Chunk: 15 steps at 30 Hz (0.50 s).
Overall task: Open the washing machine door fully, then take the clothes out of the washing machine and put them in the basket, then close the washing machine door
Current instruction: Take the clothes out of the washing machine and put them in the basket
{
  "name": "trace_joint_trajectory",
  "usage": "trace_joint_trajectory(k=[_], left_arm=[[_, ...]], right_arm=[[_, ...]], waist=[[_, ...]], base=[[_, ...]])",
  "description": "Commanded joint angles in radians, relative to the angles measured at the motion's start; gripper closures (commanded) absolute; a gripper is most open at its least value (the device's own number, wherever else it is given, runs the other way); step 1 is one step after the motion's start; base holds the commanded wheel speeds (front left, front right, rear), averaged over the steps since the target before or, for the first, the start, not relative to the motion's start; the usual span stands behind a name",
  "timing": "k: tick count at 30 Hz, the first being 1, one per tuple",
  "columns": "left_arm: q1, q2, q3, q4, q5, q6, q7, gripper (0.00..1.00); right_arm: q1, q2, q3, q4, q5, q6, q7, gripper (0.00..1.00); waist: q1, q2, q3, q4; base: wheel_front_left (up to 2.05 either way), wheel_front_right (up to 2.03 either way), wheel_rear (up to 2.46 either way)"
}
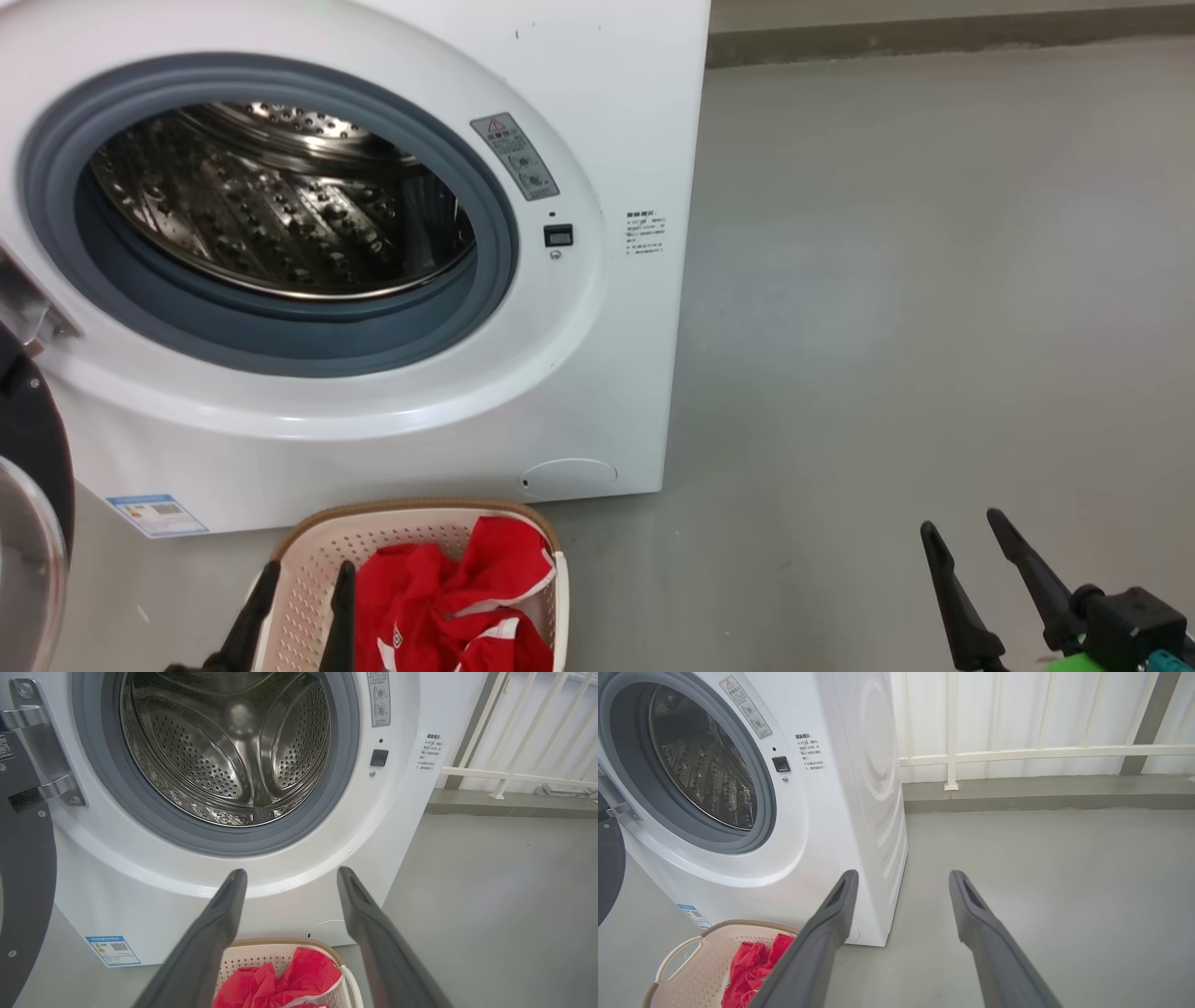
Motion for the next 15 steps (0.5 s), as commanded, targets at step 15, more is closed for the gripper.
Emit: trace_joint_trajectory(k=[15], left_arm=[[0.055,-0.005,0.043,-0.109,0.012,-0.006,-0.006,0.0]], right_arm=[[0.037,-0.021,-0.007,-0.035,-0.004,0.006,-0.006,0.0]], waist=[[0.0,0.0,-0.031,-0.001]], base=[[0.0,0.0,0.0]])
